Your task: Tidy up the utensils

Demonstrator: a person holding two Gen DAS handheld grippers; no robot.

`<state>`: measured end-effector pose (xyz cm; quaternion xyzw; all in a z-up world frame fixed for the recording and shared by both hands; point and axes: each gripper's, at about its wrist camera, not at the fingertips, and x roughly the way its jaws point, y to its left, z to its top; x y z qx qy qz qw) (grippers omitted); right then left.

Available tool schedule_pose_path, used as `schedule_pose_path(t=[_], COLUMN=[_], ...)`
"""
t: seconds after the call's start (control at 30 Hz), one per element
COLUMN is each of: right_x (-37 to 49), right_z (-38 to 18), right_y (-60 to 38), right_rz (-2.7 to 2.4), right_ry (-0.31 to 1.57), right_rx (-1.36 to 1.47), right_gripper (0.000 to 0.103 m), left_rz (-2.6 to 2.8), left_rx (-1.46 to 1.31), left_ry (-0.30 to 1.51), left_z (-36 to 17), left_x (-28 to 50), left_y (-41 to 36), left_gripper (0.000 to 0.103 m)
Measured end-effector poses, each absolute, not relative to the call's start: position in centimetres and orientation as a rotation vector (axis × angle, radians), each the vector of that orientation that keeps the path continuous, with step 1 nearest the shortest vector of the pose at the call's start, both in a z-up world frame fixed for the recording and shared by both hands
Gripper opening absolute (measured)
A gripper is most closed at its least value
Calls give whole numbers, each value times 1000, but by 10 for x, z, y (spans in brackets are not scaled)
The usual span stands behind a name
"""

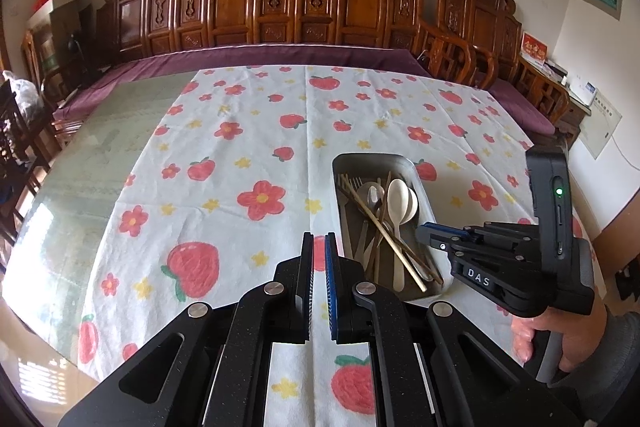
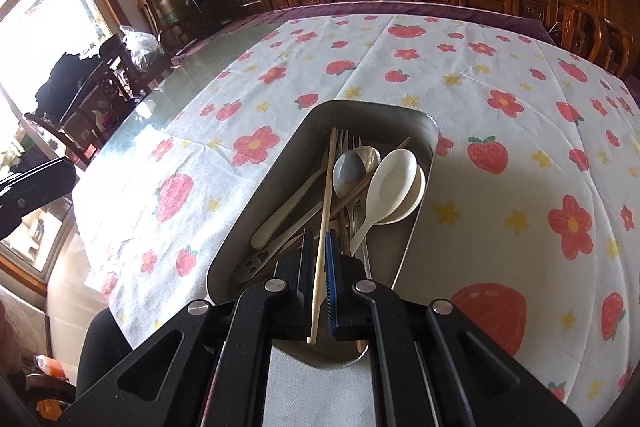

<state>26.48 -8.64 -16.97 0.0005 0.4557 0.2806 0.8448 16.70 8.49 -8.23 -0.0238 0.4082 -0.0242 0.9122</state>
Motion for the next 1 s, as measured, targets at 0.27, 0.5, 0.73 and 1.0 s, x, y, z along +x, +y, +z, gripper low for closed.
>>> schedule_pose_path(t=[0.27,0.5,0.73,1.0], right_x=[210,168,138,106], right_z=[-132,-115,-99,-78], right_y=[-127,-172,-206,-227], right_rz=[548,454,369,308], right_ry=[831,768,711,657], right_rx=[-16,-3,23,36], right_gripper=[8,41,90,100], left_rz=[-77,-103,-110,-79], left_rx=[-26,-11,-5,18], left_ry=[804,794,786,802], left_z=[-81,-88,-84,-78], left_x=[148,129,108,87], left_y=[59,33,15,4], left_gripper=[18,52,92,95])
